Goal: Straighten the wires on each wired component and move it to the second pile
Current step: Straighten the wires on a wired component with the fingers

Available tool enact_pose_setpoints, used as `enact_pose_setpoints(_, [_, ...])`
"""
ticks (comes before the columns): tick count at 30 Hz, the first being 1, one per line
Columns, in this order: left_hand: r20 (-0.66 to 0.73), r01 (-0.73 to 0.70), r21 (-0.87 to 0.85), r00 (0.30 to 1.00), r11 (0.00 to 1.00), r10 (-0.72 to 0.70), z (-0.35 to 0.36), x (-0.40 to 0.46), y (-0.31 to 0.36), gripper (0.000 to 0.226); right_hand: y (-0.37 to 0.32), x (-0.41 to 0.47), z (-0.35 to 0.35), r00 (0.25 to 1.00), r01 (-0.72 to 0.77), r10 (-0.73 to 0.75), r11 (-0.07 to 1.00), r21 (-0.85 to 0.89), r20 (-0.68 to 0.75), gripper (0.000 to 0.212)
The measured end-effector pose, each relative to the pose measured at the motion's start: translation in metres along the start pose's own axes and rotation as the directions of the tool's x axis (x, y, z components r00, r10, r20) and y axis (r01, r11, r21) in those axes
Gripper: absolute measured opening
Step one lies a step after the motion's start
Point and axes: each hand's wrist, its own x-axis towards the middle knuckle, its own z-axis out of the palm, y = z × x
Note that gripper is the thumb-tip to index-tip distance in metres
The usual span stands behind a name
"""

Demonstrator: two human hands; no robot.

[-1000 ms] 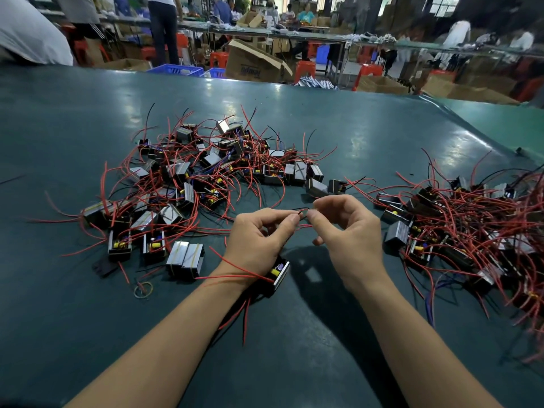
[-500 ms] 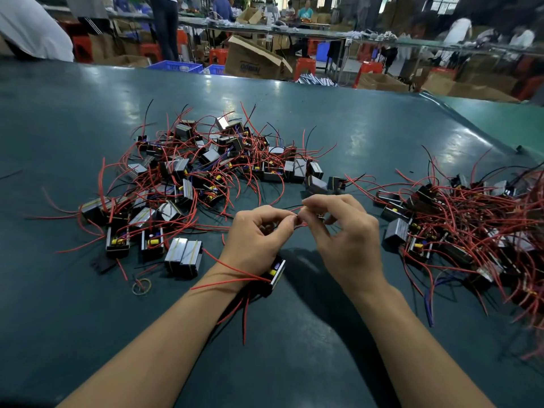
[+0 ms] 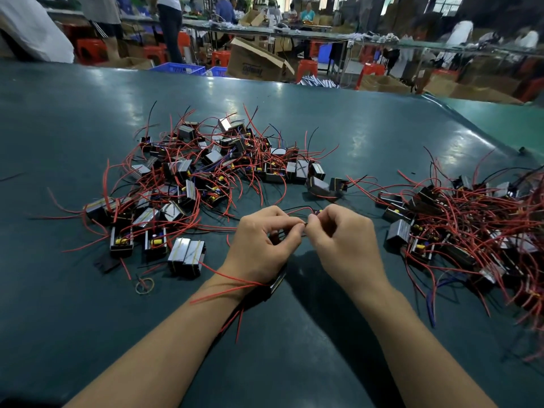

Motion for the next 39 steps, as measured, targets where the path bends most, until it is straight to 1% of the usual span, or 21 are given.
enact_pose_setpoints(1, [-0.012,0.013,0.002,1.0,1.0,-0.013,0.0,0.001,0.0,0.008,-0.004,-0.002,0.002,0.995,0.09,-0.094,0.991,-0.099,-0.041,0.029])
enact_pose_setpoints(2, [-0.031,0.037,-0.007,0.999,0.999,-0.038,0.0,0.001,-0.001,0.008,-0.006,-0.002,0.002,0.986,0.154,-0.161,0.979,-0.135,-0.042,0.026])
enact_pose_setpoints(5, [-0.08,0.113,-0.072,0.99,0.991,-0.119,-0.001,0.005,-0.004,0.008,0.001,0.002,-0.008,0.961,0.271,-0.27,0.962,-0.019,0.052,0.013])
enact_pose_setpoints(8, [-0.068,0.146,-0.128,0.986,0.981,-0.155,-0.001,0.005,-0.005,0.009,0.014,0.007,-0.019,0.941,0.297,-0.295,0.955,0.014,0.168,0.037])
enact_pose_setpoints(9, [-0.046,0.147,-0.133,0.987,0.98,-0.155,-0.001,0.005,-0.004,0.009,0.016,0.007,-0.019,0.93,0.325,-0.318,0.946,-0.009,0.183,0.037])
enact_pose_setpoints(13, [0.009,0.13,-0.133,0.991,0.982,-0.13,-0.001,0.003,-0.005,0.015,0.013,0.009,-0.015,0.914,0.399,-0.397,0.917,-0.006,0.091,0.009])
enact_pose_setpoints(16, [0.032,0.119,-0.146,0.993,0.982,-0.116,-0.002,0.003,-0.005,0.018,0.011,0.009,-0.018,0.917,0.392,-0.389,0.92,-0.007,0.091,0.01])
enact_pose_setpoints(19, [0.055,0.1,-0.141,0.994,0.985,-0.093,-0.001,0.001,-0.001,0.012,0.009,0.008,-0.016,0.966,0.236,-0.233,0.972,-0.008,0.108,0.025])
enact_pose_setpoints(21, [0.048,0.074,-0.126,0.996,0.989,-0.069,0.0,0.001,-0.001,0.009,0.005,0.007,-0.011,0.988,-0.003,-0.017,0.992,0.129,0.154,0.034])
enact_pose_setpoints(23, [0.012,0.016,-0.083,1.0,0.996,-0.015,0.001,0.0,-0.002,0.007,0.003,0.008,-0.006,0.953,-0.281,0.215,0.894,0.349,0.216,0.039])
enact_pose_setpoints(25, [-0.024,-0.069,0.026,0.997,0.997,0.07,0.003,-0.001,-0.002,0.008,0.002,0.008,-0.002,0.866,-0.5,0.408,0.706,0.502,0.288,0.043])
enact_pose_setpoints(26, [-0.033,-0.076,0.052,0.996,0.996,0.078,0.005,-0.002,-0.001,0.009,0.001,0.008,-0.001,0.822,-0.567,0.472,0.622,0.539,0.319,0.044])
enact_pose_setpoints(27, [-0.032,-0.034,0.03,0.999,0.999,0.035,0.006,-0.002,0.0,0.009,0.001,0.007,0.001,0.792,-0.601,0.515,0.564,0.566,0.329,0.043])
enact_pose_setpoints(28, [-0.025,0.066,-0.055,0.997,0.996,-0.067,0.006,0.0,0.0,0.009,0.001,0.007,0.002,0.789,-0.599,0.533,0.558,0.574,0.305,0.041])
enact_pose_setpoints(29, [-0.009,0.197,-0.174,0.979,0.965,-0.202,0.004,0.005,-0.001,0.011,0.002,0.007,0.002,0.81,-0.568,0.531,0.608,0.554,0.248,0.039])
enact_pose_setpoints(31, [0.035,0.422,-0.399,0.894,0.814,-0.446,-0.004,0.015,-0.007,0.022,0.006,0.008,0.001,0.885,-0.446,0.455,0.772,0.452,0.097,0.036])
enact_pose_setpoints(33, [0.109,0.508,-0.608,0.815,0.61,-0.569,-0.013,0.021,-0.015,0.033,0.01,0.008,-0.002,0.92,-0.358,0.391,0.833,0.421,0.008,0.032])
enact_pose_setpoints(35, [0.159,0.49,-0.741,0.792,0.459,-0.59,-0.021,0.021,-0.02,0.043,0.007,0.005,-0.006,0.922,-0.323,0.383,0.847,0.421,-0.063,0.03])
enact_pose_setpoints(37, [0.171,0.452,-0.812,0.79,0.37,-0.589,-0.027,0.018,-0.021,0.049,-0.001,0.005,-0.015,0.891,-0.313,0.417,0.85,0.424,-0.178,0.033])
enact_pose_setpoints(38, [0.165,0.434,-0.833,0.786,0.342,-0.596,-0.029,0.017,-0.021,0.053,-0.006,0.007,-0.021,0.859,-0.32,0.473,0.797,0.513,-0.198,0.033])
enact_pose_setpoints(39, [0.152,0.414,-0.852,0.781,0.32,-0.606,-0.031,0.017,-0.019,0.056,-0.013,0.01,-0.027,0.832,-0.329,0.539,0.668,0.667,-0.129,0.031])
